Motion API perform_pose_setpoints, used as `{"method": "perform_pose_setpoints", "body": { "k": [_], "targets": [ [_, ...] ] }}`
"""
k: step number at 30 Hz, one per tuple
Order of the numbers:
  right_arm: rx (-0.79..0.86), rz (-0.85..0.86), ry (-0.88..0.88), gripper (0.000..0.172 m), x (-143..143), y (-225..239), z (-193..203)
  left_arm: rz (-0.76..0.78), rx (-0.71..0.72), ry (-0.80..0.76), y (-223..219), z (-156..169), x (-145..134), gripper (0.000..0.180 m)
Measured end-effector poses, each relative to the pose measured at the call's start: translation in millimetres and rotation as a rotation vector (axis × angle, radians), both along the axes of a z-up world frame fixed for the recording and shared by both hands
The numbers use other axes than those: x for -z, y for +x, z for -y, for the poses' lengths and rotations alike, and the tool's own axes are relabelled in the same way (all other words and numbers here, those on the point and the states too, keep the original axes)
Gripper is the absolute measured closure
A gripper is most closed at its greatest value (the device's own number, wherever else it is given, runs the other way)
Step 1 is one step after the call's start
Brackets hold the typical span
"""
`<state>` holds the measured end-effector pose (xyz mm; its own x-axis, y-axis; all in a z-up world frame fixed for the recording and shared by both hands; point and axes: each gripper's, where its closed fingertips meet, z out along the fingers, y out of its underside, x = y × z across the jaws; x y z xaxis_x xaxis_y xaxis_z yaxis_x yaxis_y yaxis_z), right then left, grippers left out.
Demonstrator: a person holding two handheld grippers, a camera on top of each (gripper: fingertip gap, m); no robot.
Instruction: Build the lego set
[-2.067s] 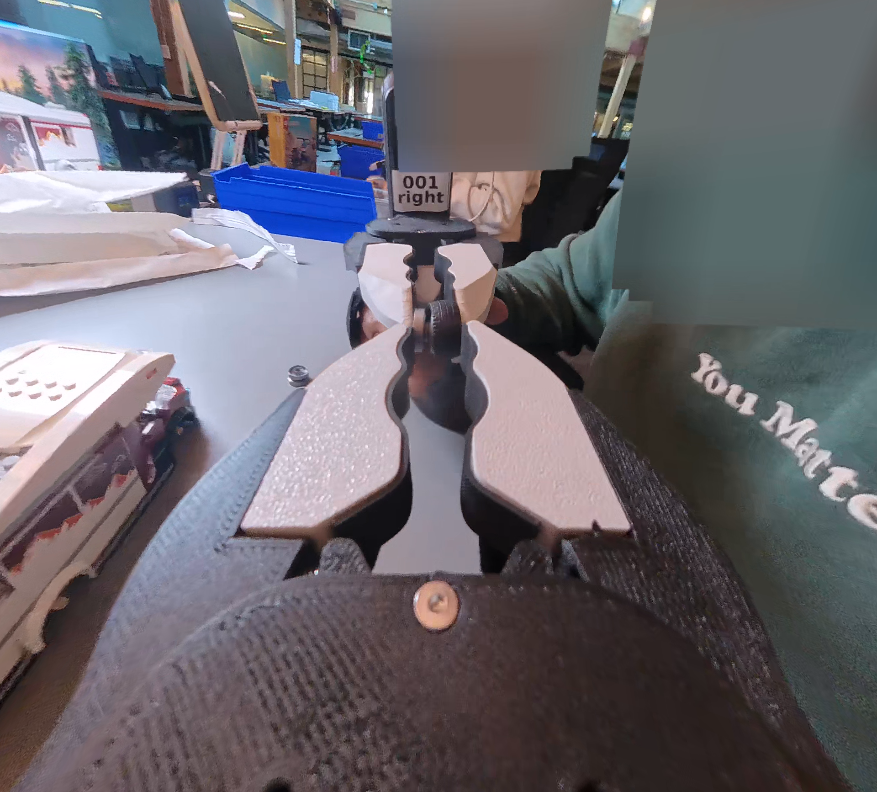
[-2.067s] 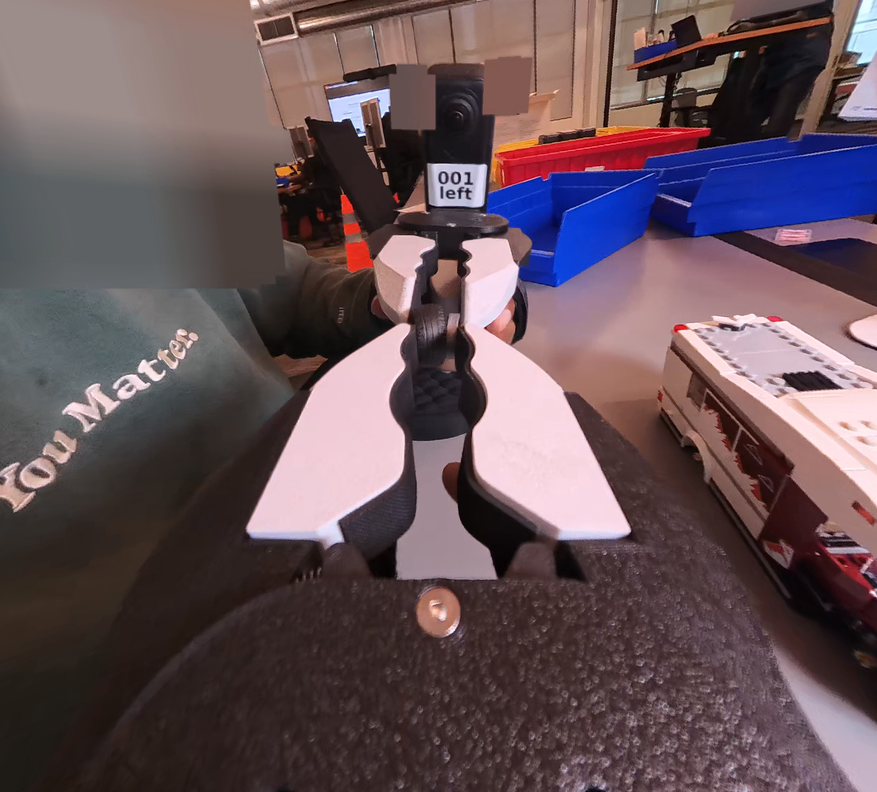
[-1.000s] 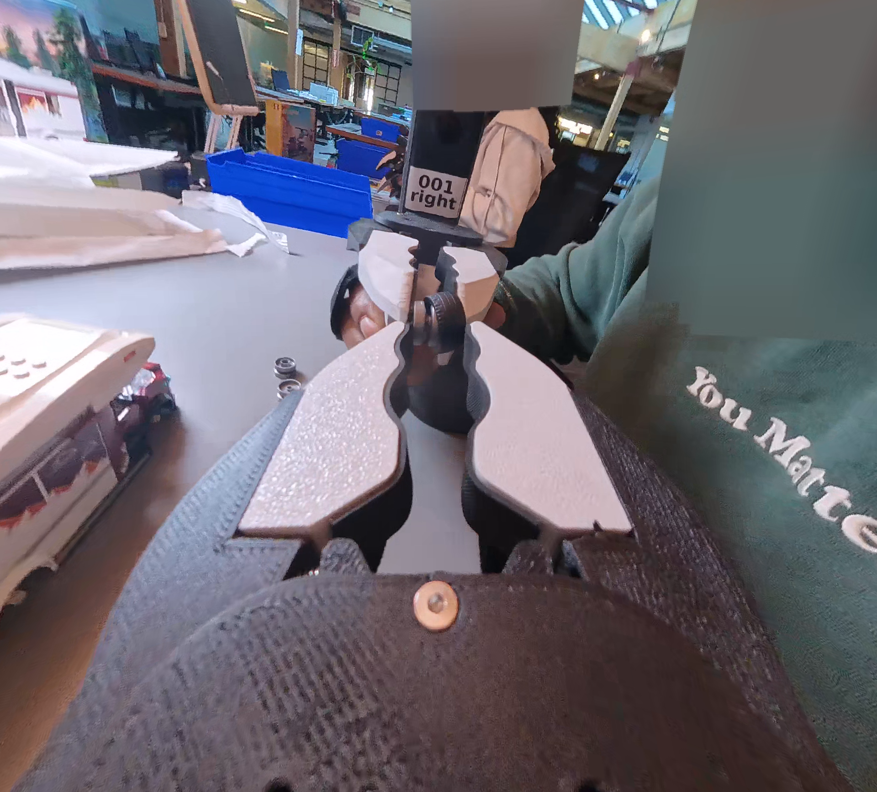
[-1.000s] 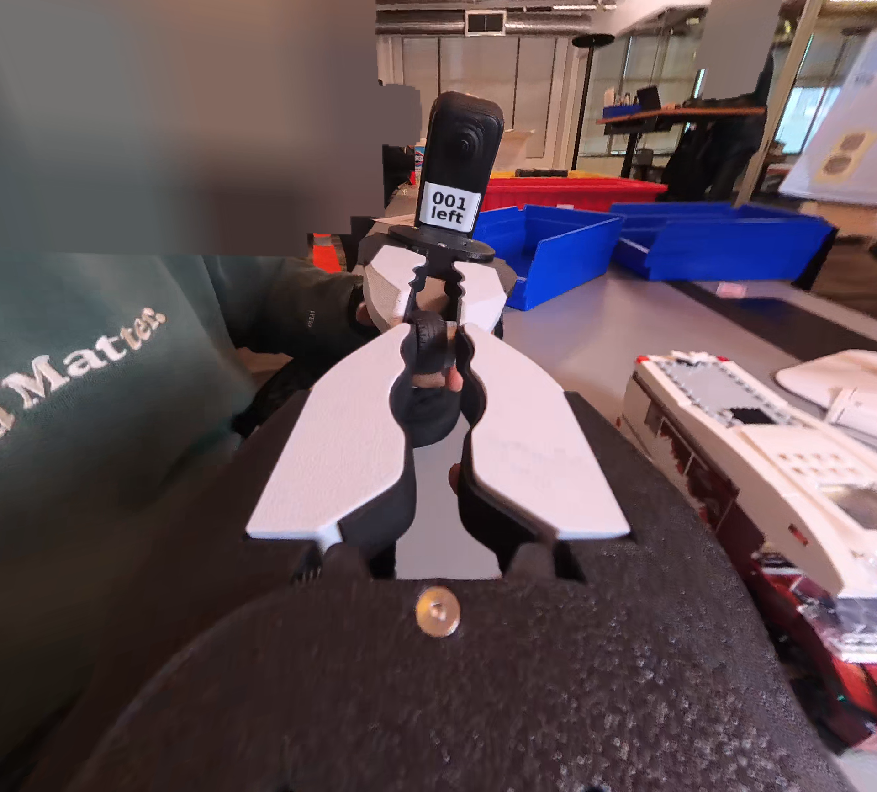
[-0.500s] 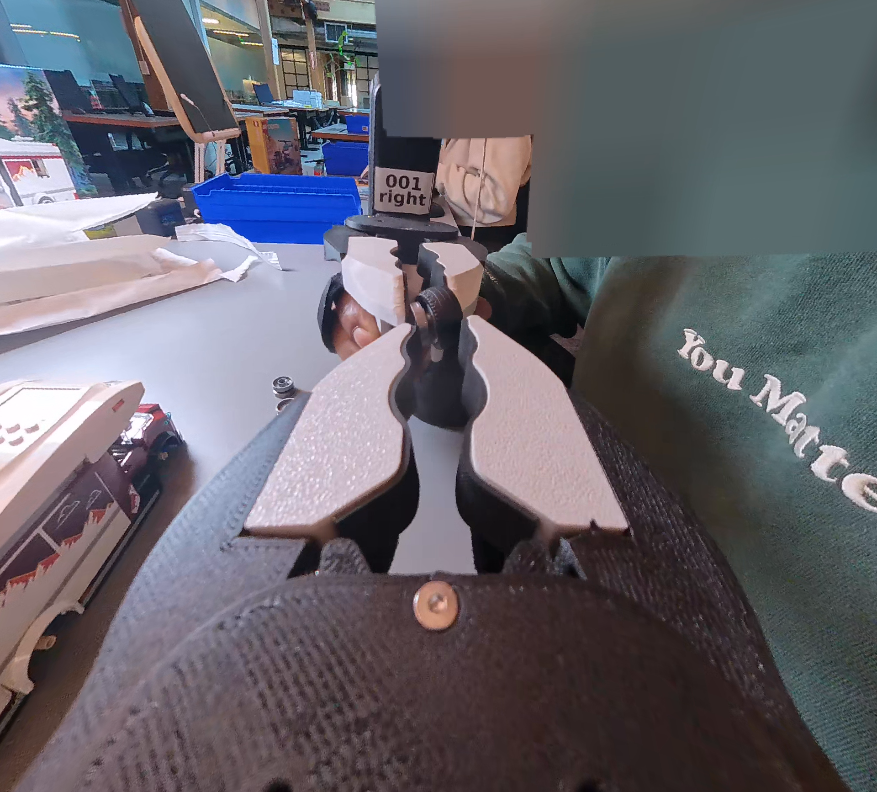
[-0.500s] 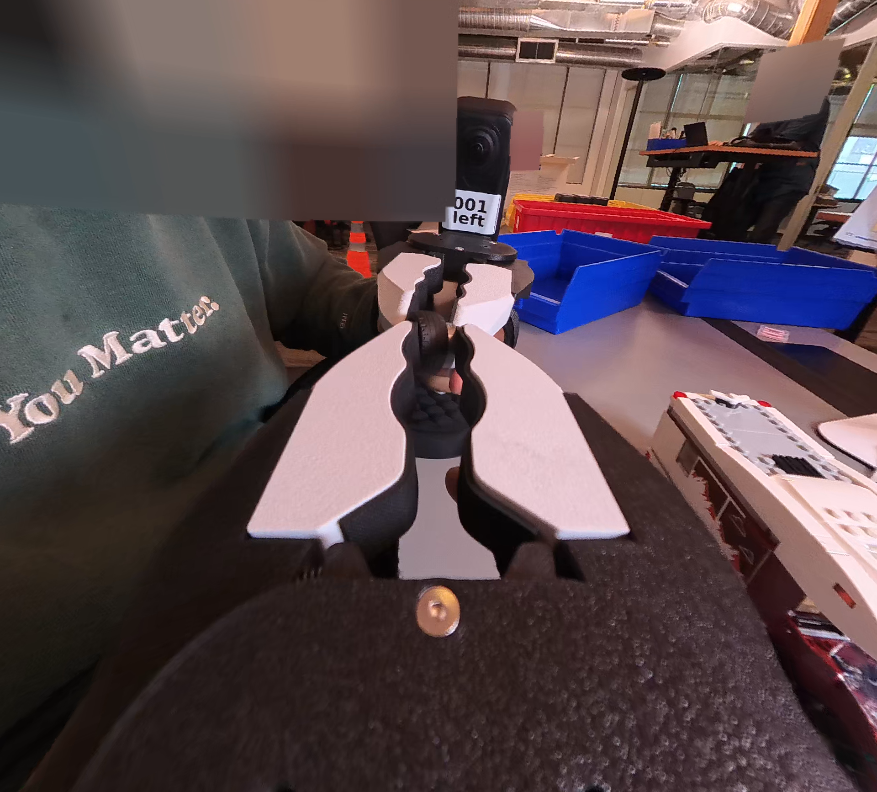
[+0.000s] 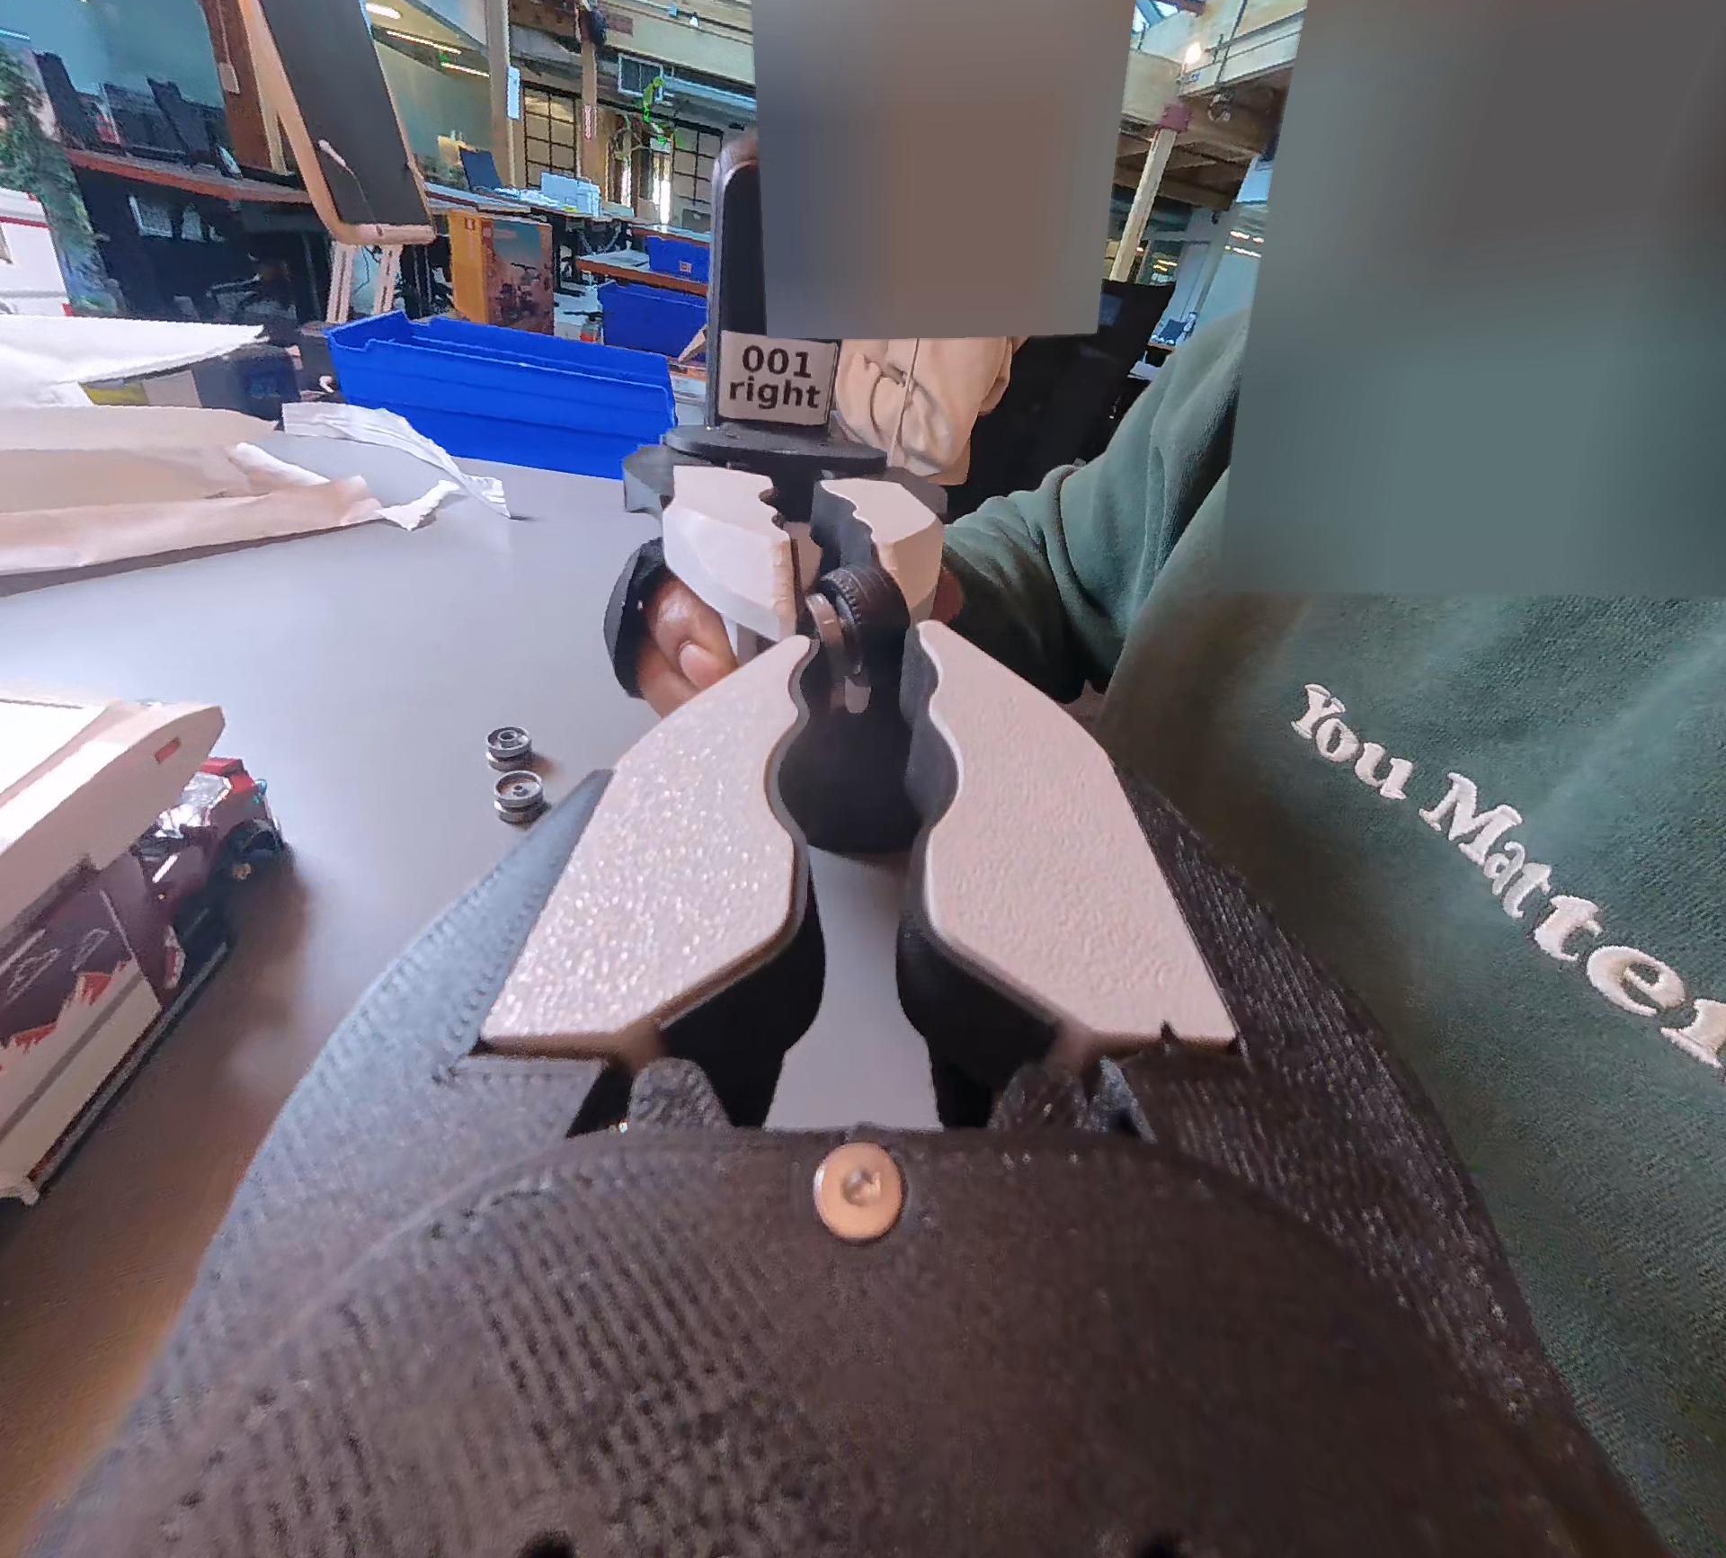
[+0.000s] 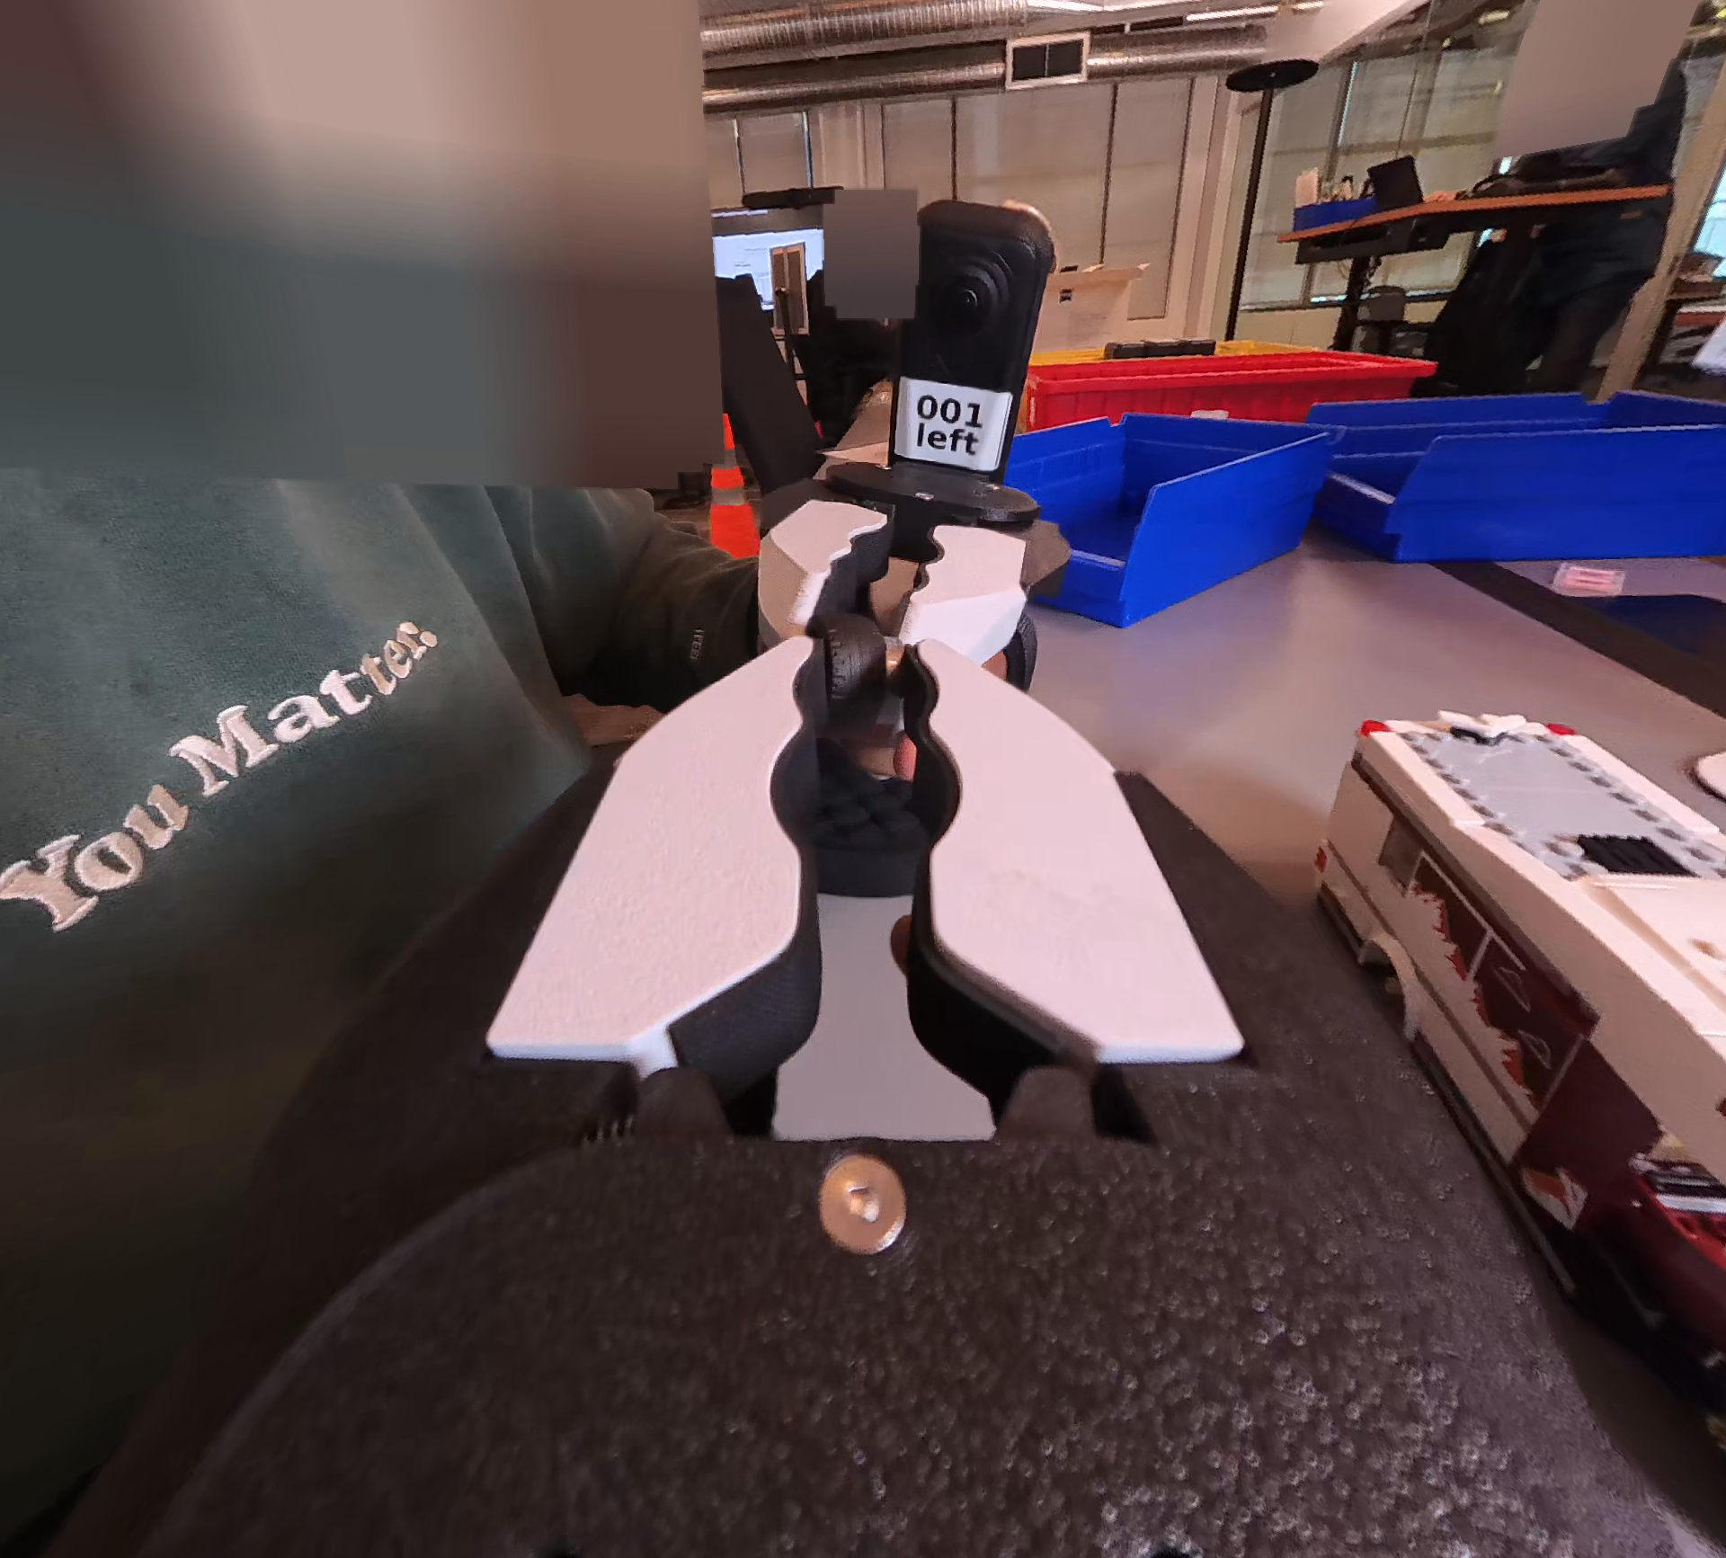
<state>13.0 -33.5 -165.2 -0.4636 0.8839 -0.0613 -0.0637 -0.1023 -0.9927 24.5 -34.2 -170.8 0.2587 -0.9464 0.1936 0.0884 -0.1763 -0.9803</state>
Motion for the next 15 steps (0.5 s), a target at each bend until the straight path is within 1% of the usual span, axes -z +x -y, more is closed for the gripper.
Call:
{"method": "perform_pose_setpoints", "body": {
  "k": [3,5,6,8,15],
  "targets": [
    [-0.043,0.032,-0.048,0.153,2.7,1.4,-0.1,0.004,0.012,-0.021,0.1,-0.7,3.5,0.164],
    [-0.090,0.047,-0.083,0.142,2.7,3.1,3.4,0.015,0.017,-0.037,-1.6,-1.9,4.4,0.164],
    [-0.103,0.054,-0.100,0.141,2.8,3.3,3.6,0.016,0.020,-0.040,-1.7,-1.7,4.6,0.164],
    [-0.089,0.058,-0.100,0.153,4.2,2.1,1.2,0.001,0.028,-0.038,0.8,0.4,6.1,0.164],
    [-0.085,0.078,-0.154,0.154,5.2,0.2,0.5,0.000,0.027,-0.056,0.2,-0.4,7.3,0.165]
  ]
}}
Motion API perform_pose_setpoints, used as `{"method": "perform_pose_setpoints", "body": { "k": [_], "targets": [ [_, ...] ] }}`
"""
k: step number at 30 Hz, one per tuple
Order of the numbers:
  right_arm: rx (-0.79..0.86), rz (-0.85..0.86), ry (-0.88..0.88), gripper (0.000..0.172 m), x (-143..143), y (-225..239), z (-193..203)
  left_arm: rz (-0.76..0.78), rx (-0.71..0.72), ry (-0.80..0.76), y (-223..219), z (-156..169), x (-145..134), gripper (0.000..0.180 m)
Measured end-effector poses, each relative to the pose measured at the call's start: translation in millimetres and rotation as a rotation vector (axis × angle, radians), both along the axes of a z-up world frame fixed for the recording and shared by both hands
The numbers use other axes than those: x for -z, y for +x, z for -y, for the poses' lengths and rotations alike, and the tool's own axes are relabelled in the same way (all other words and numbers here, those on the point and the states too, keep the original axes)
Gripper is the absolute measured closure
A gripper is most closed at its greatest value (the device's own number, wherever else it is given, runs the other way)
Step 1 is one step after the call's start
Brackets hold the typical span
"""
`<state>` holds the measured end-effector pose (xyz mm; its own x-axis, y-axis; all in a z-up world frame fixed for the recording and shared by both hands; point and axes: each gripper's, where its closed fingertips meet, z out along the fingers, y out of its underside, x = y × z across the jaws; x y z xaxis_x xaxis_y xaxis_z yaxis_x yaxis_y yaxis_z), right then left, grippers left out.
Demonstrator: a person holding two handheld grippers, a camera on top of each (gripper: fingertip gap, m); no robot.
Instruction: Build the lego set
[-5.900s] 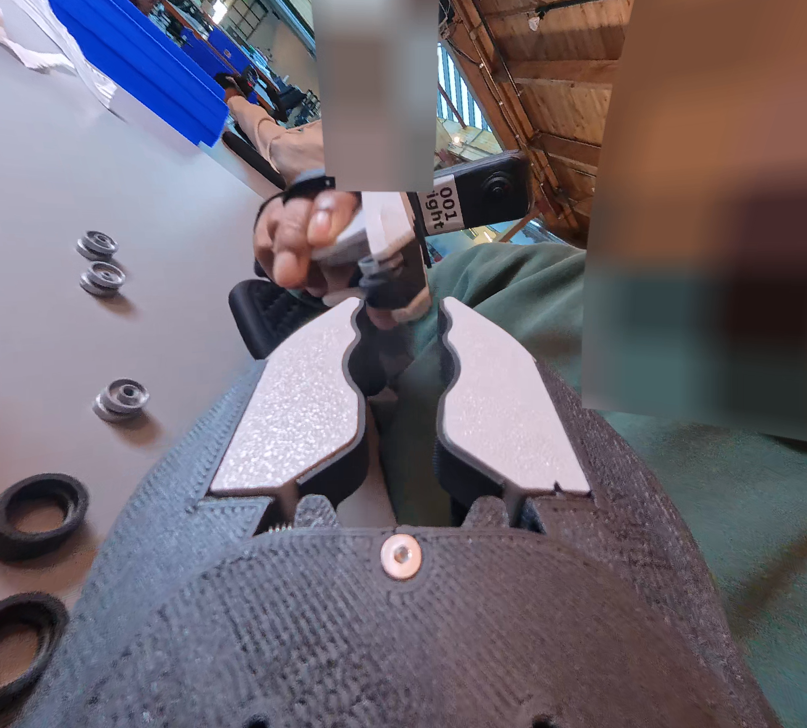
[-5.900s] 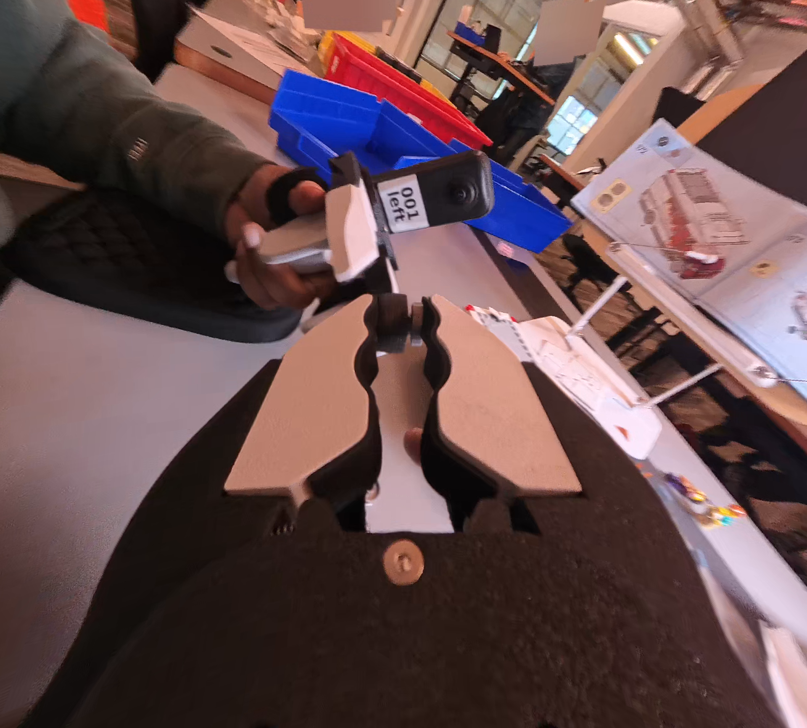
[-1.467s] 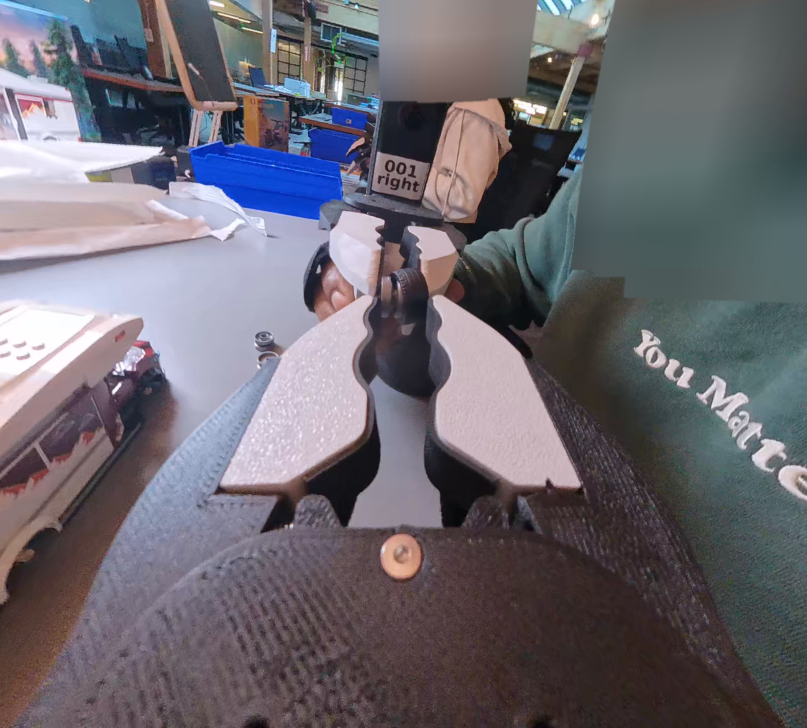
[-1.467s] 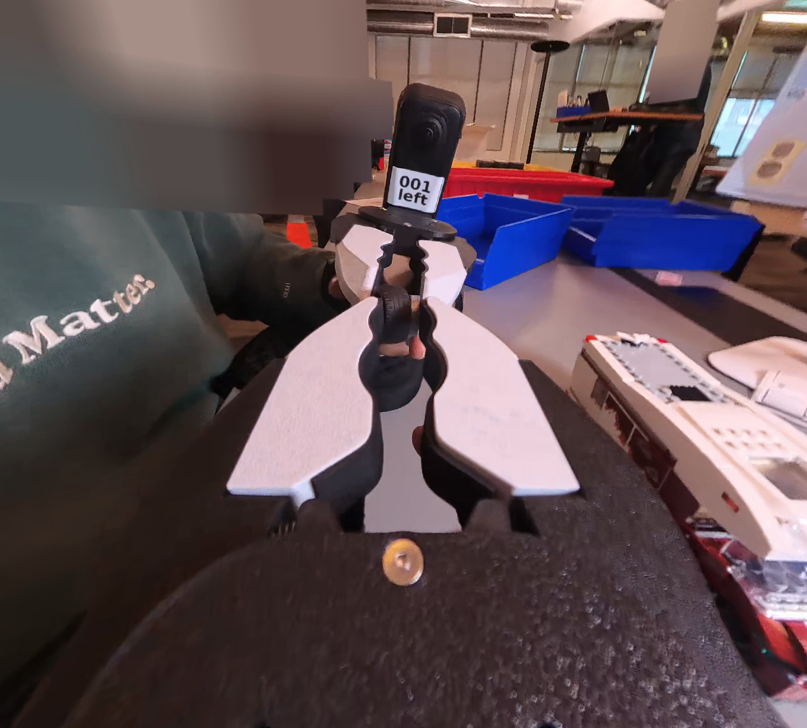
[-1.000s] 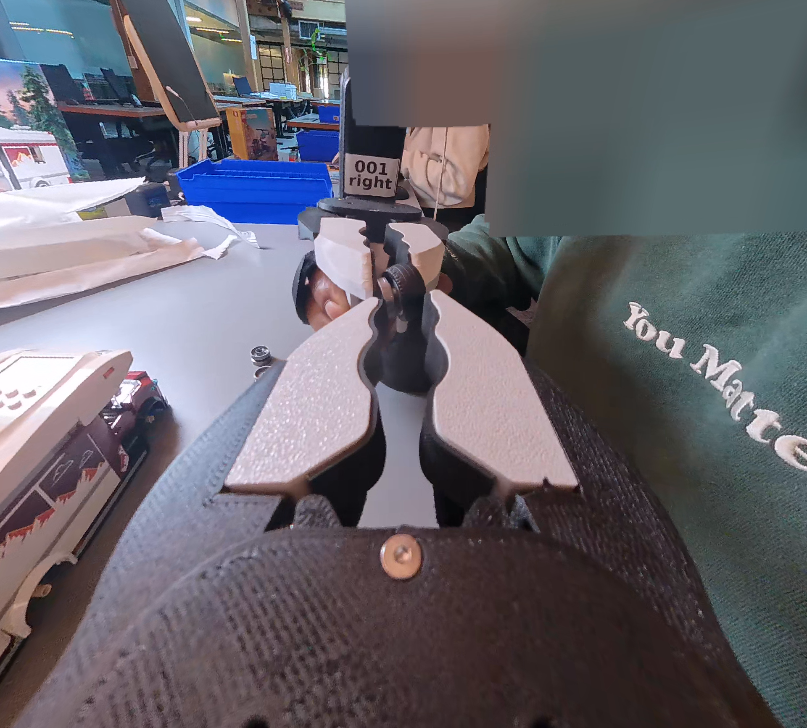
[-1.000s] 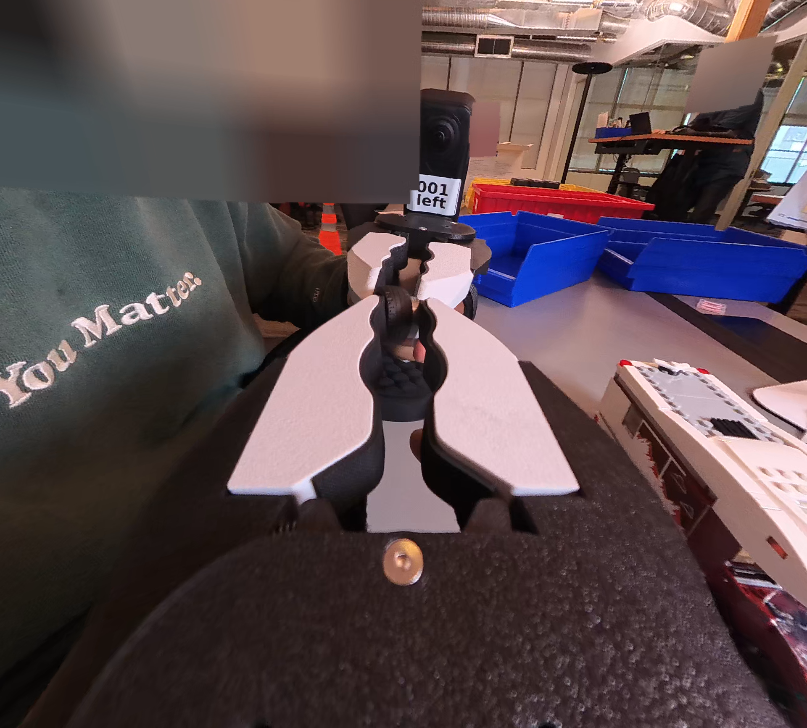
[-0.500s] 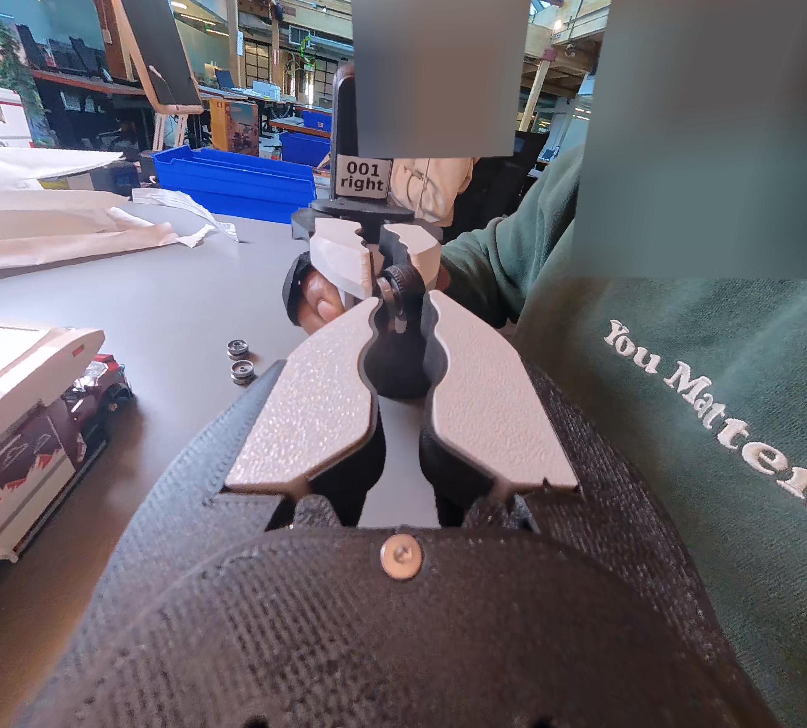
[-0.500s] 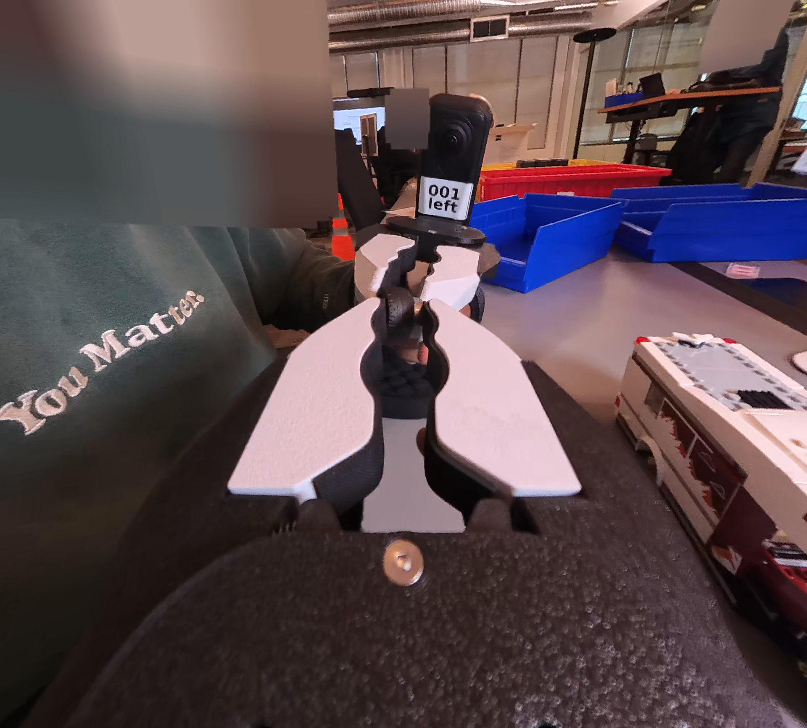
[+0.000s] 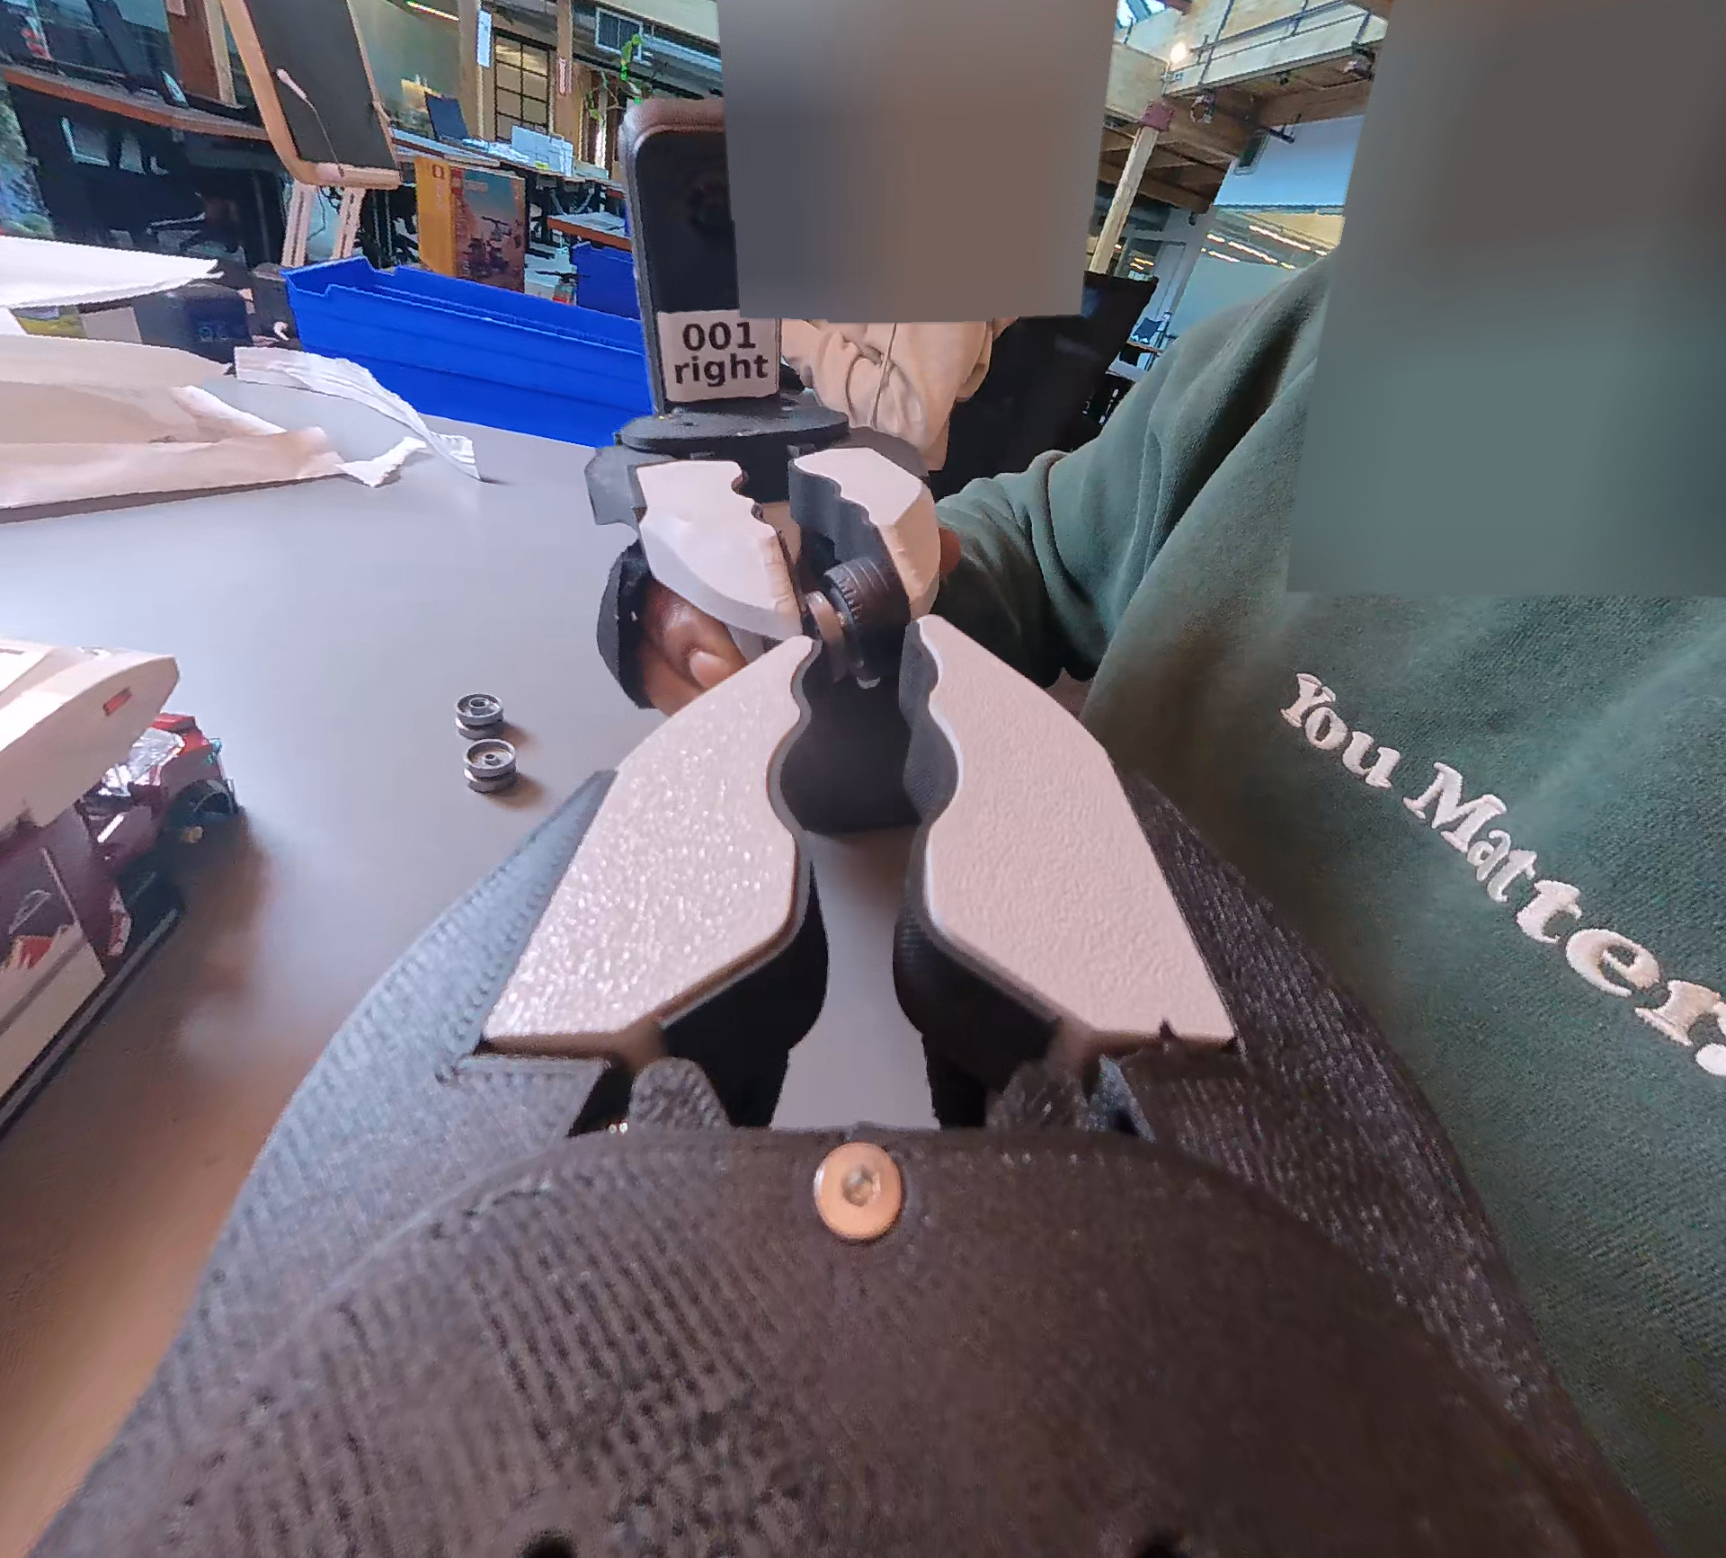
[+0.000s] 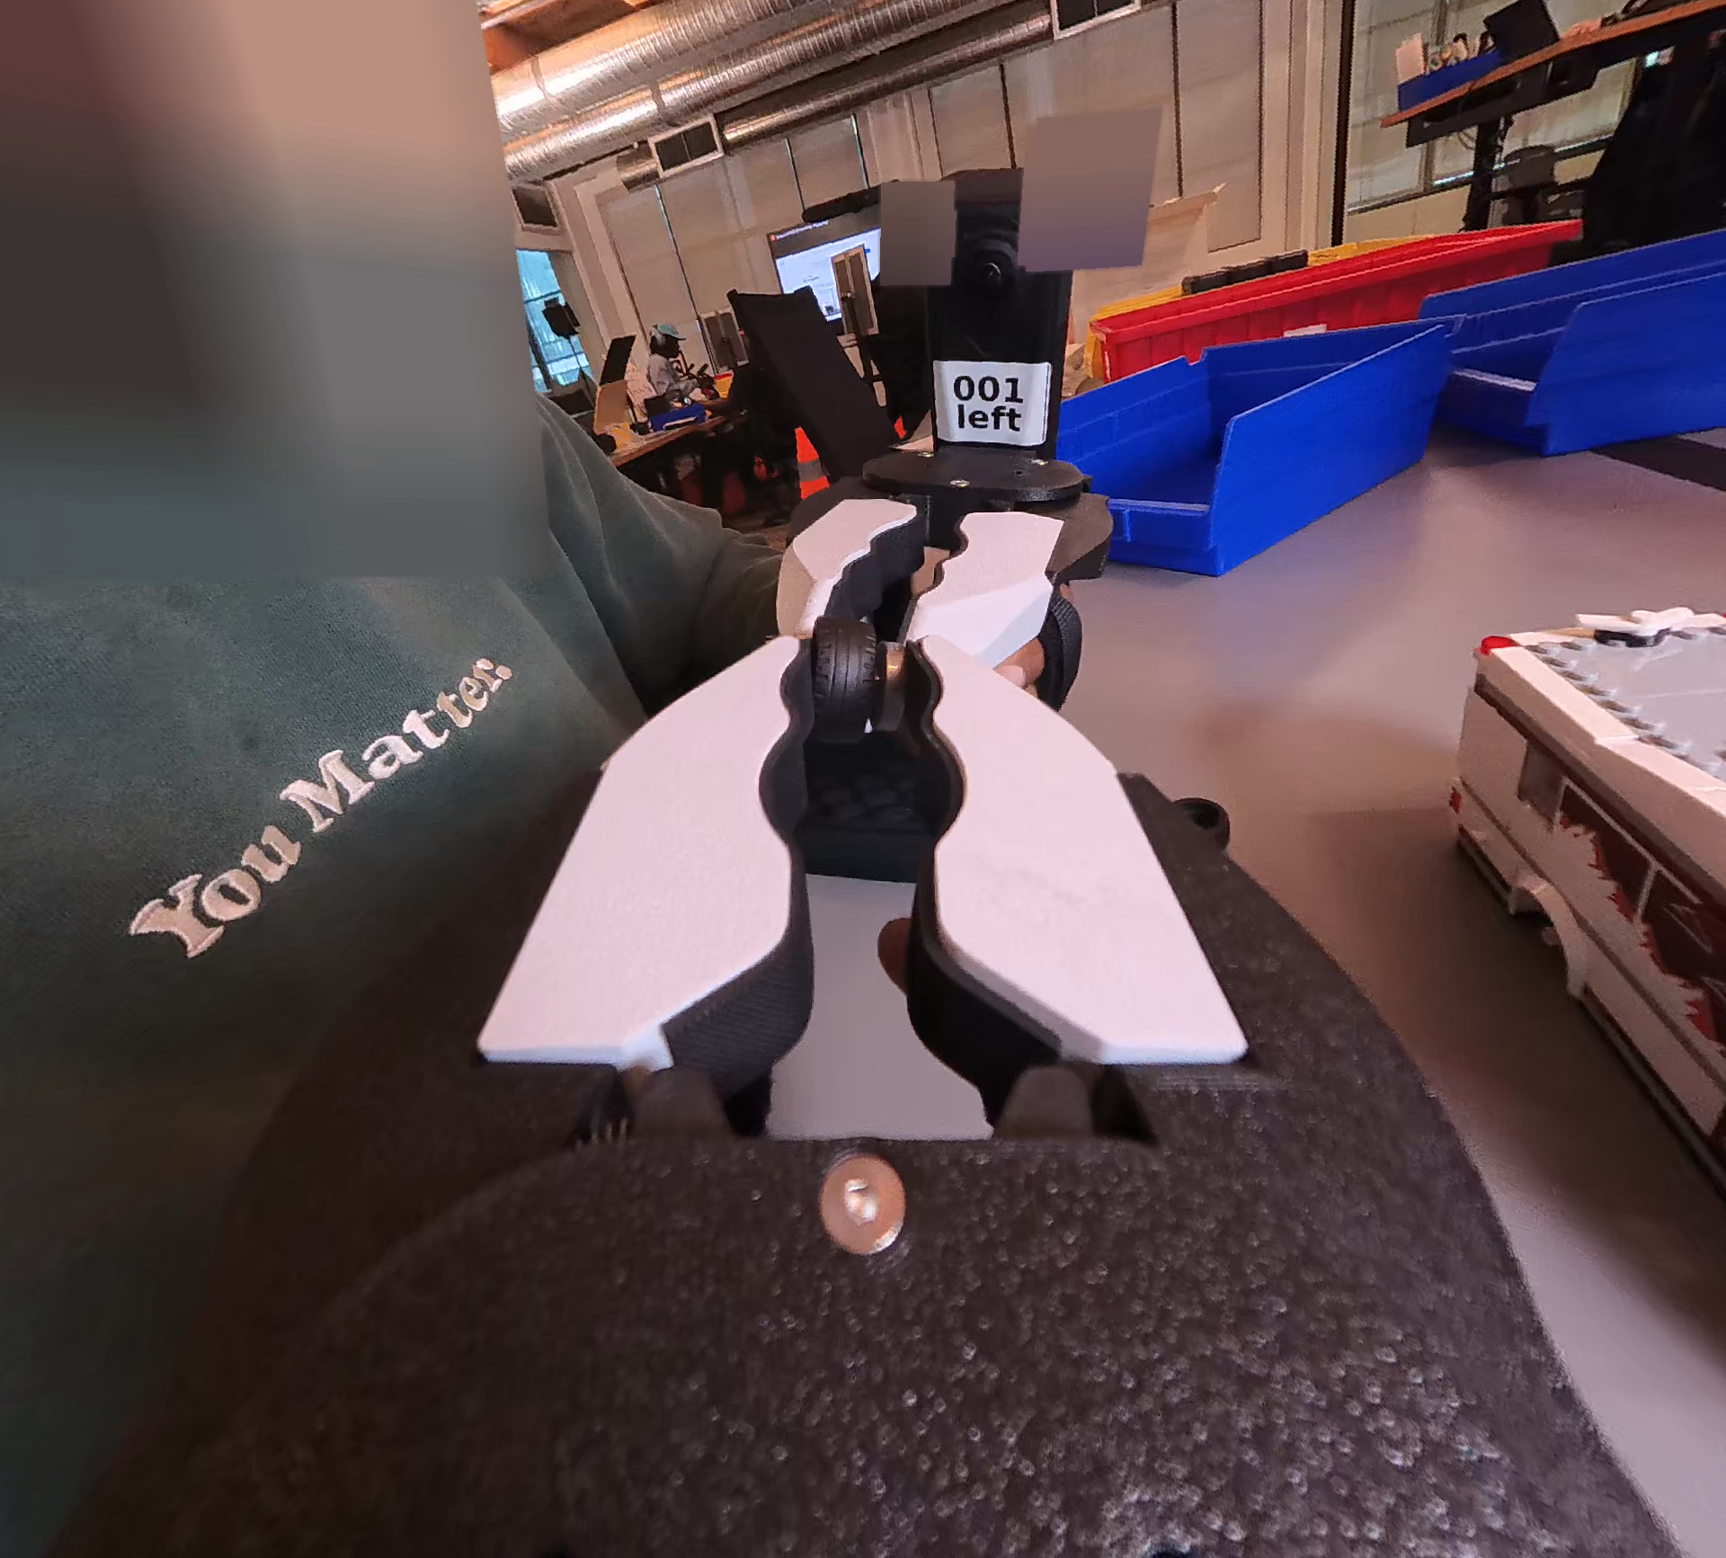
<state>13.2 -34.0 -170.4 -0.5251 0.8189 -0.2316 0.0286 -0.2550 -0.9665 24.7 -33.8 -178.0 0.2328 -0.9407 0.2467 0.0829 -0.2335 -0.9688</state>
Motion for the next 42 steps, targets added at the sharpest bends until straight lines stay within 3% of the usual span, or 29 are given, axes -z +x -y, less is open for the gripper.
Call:
{"method": "perform_pose_setpoints", "body": {
  "k": [13,16,19,24,30,34,39,42],
  "targets": [
    [0.034,-0.029,0.073,0.157,-1.7,-1.1,3.1,0.025,0.047,-0.022,0.5,5.0,-1.2,0.166],
    [0.104,-0.037,0.148,0.156,-1.0,-2.8,-5.7,0.038,0.018,-0.034,-1.5,-2.5,-1.5,0.164],
    [0.251,-0.064,0.368,0.156,2.8,-6.5,-16.9,0.091,-0.023,-0.095,-6.2,-13.7,-3.3,0.161],
    [0.525,-0.133,0.962,0.155,15.9,-10.8,-33.4,0.166,-0.004,-0.305,-9.2,-23.0,6.7,0.139],
    [0.561,-0.200,1.269,0.155,25.3,-16.2,-21.0,0.121,0.023,-0.400,-4.0,-21.9,21.9,0.155],
    [0.462,-0.114,1.186,0.153,38.1,-16.3,-19.3,-0.036,-0.035,-0.260,-5.5,-23.1,33.2,0.156],
    [0.127,0.230,0.826,0.147,69.2,-0.5,-8.5,-0.387,-0.060,-0.011,0.1,-20.7,67.7,0.155],
    [0.033,0.424,0.762,0.154,92.4,10.0,-10.2,-0.611,-0.043,0.116,4.2,-20.2,93.8,0.155]
  ]
}}
